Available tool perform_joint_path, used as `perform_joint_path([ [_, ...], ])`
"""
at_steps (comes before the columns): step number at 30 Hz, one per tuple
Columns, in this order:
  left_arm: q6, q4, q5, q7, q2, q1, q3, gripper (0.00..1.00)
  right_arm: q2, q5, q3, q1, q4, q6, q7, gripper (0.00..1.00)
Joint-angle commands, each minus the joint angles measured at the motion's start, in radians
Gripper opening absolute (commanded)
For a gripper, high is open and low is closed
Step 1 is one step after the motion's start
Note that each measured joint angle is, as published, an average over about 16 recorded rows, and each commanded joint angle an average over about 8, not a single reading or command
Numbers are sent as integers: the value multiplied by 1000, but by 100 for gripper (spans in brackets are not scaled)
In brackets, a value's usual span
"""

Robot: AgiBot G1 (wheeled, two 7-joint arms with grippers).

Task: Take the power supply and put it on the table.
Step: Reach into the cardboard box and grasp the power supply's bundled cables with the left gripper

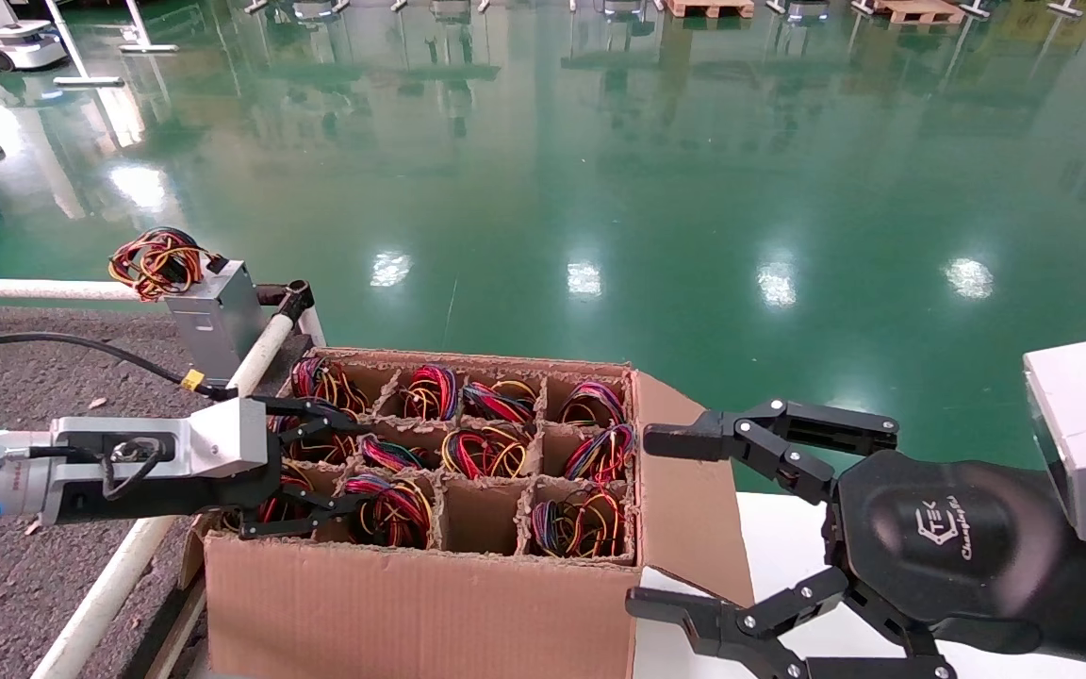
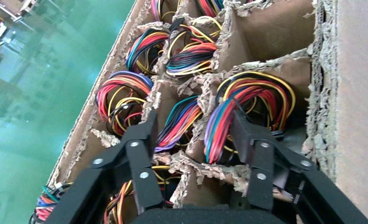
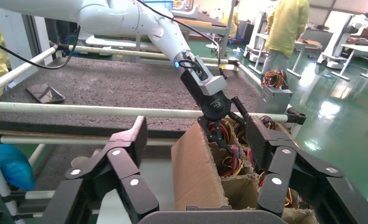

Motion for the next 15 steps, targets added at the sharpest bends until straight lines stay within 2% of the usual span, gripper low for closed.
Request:
perform_joint_path([
  [1,5,11,3,5,3,-5,2,0,0,0,0,0,0,0,0,100],
  [15,45,66,16,25,5,-13,13,0,0,0,0,0,0,0,0,100],
])
